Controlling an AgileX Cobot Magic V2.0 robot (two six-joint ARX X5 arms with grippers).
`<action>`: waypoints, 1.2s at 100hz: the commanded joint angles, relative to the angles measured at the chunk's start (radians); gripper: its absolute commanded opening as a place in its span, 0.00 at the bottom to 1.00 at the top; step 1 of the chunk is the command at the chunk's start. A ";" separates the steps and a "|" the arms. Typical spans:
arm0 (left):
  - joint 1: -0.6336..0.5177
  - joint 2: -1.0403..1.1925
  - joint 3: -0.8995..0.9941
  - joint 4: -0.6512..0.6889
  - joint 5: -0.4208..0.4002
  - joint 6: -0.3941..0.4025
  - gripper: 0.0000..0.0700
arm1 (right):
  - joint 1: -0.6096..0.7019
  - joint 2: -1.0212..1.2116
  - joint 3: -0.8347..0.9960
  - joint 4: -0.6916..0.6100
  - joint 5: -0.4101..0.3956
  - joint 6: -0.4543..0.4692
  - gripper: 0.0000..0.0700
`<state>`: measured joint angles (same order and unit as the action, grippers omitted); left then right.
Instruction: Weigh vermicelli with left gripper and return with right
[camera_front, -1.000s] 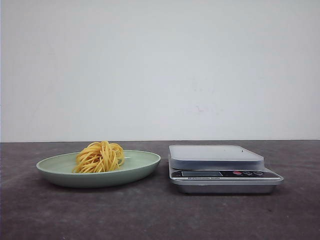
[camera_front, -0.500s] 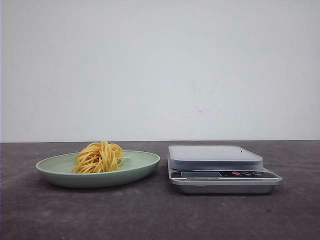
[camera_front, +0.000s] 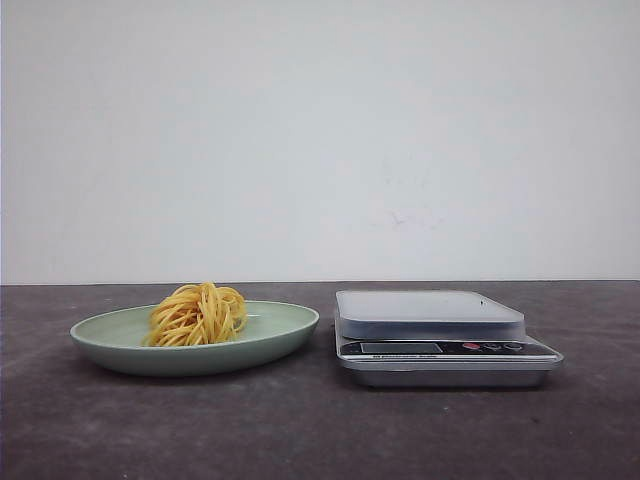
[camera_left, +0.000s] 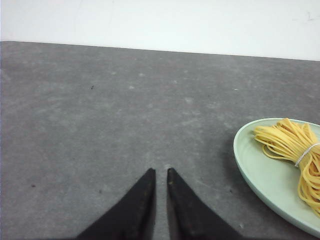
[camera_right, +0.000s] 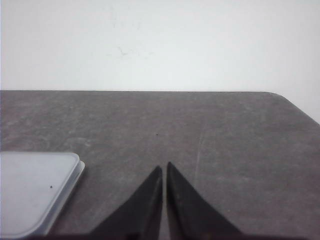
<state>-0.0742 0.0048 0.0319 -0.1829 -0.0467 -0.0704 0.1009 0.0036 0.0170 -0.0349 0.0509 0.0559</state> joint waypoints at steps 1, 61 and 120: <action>0.001 -0.002 -0.018 -0.005 0.002 0.006 0.01 | -0.001 0.000 -0.005 -0.005 -0.002 0.003 0.01; 0.001 -0.002 -0.018 -0.005 0.002 0.006 0.01 | -0.005 0.000 -0.005 -0.123 0.000 -0.022 0.01; 0.001 -0.002 -0.018 -0.005 0.002 0.006 0.00 | -0.005 0.000 -0.004 -0.120 0.001 -0.022 0.01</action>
